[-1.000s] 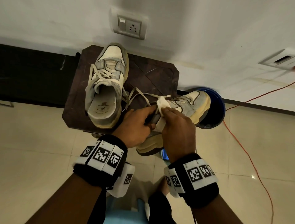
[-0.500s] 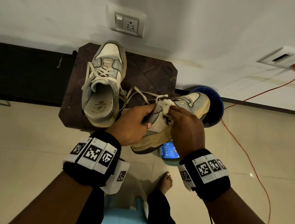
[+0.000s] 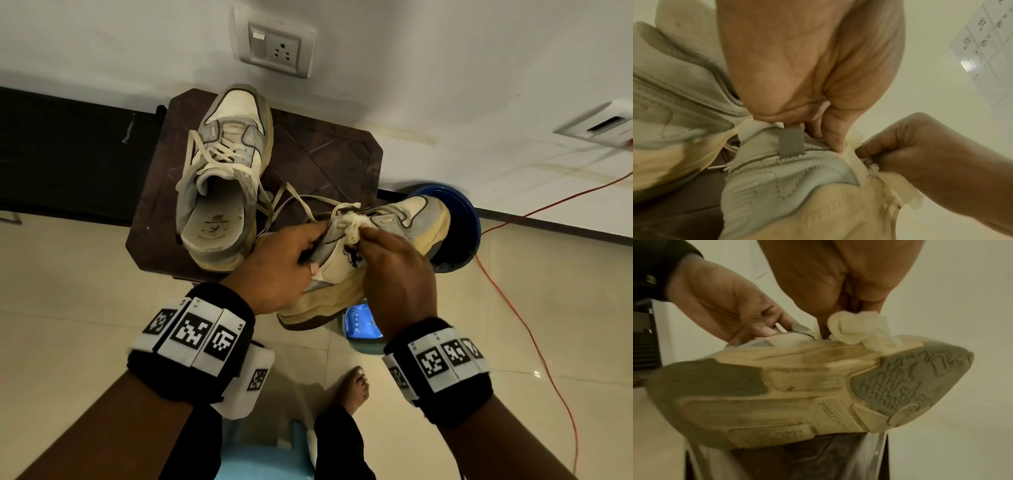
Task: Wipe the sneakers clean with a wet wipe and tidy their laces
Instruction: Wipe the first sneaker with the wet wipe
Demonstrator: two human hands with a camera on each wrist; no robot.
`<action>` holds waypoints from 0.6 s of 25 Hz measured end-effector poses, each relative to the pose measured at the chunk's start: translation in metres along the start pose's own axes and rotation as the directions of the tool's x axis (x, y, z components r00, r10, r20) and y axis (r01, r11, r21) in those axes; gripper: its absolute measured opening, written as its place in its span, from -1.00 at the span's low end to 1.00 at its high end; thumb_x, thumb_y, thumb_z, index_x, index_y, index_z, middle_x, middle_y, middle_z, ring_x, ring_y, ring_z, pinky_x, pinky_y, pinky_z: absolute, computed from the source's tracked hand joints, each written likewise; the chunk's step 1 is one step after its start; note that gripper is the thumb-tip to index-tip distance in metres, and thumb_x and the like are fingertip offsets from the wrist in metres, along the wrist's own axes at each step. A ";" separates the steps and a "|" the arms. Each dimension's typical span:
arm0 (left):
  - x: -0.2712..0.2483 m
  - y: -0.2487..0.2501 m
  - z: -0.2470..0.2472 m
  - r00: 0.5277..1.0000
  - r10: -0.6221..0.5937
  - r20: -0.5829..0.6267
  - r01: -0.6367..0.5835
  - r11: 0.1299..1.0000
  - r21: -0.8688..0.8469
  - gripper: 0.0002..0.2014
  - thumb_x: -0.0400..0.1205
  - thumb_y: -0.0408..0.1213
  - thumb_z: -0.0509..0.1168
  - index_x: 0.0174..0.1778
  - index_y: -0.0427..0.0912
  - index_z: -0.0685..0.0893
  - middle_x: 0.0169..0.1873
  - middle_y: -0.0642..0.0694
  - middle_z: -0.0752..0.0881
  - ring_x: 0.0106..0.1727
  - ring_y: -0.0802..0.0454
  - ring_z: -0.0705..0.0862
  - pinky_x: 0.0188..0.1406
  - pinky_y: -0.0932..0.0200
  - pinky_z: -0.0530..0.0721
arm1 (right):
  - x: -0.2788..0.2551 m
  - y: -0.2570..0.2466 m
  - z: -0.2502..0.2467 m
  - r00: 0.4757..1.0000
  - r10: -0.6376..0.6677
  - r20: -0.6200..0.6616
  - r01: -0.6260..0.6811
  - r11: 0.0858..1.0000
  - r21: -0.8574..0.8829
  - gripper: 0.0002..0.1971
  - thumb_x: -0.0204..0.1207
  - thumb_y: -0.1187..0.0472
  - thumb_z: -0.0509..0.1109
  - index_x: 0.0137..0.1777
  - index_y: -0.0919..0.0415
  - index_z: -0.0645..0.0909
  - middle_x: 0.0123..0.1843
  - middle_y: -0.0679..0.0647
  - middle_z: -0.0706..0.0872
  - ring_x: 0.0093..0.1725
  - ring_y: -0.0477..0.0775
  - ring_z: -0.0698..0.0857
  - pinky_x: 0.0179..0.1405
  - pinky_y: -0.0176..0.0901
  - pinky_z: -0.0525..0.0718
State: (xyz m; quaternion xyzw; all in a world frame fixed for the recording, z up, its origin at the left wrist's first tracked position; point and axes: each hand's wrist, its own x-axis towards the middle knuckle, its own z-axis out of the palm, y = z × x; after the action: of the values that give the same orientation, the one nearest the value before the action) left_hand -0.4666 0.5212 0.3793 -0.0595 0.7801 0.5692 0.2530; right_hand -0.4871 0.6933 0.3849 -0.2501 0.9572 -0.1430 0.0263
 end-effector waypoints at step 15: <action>-0.001 0.004 0.000 0.997 0.010 -0.083 0.000 0.994 0.114 -0.39 0.52 -0.52 0.26 0.44 0.13 0.51 0.25 0.12 0.70 0.33 0.15 0.62 0.44 -0.04 0.53 | 0.005 0.022 -0.004 0.999 0.026 -0.019 -0.027 1.000 -0.010 -0.70 0.33 0.42 0.50 0.10 0.38 0.73 0.10 0.27 0.77 0.05 0.31 0.75 -0.04 0.09 0.73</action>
State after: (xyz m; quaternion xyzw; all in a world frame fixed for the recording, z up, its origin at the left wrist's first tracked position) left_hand -0.4670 0.5226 0.3830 -0.0667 0.8211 0.5216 0.2218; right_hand -0.5022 0.7104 0.3822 -0.2362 0.9614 -0.1400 0.0179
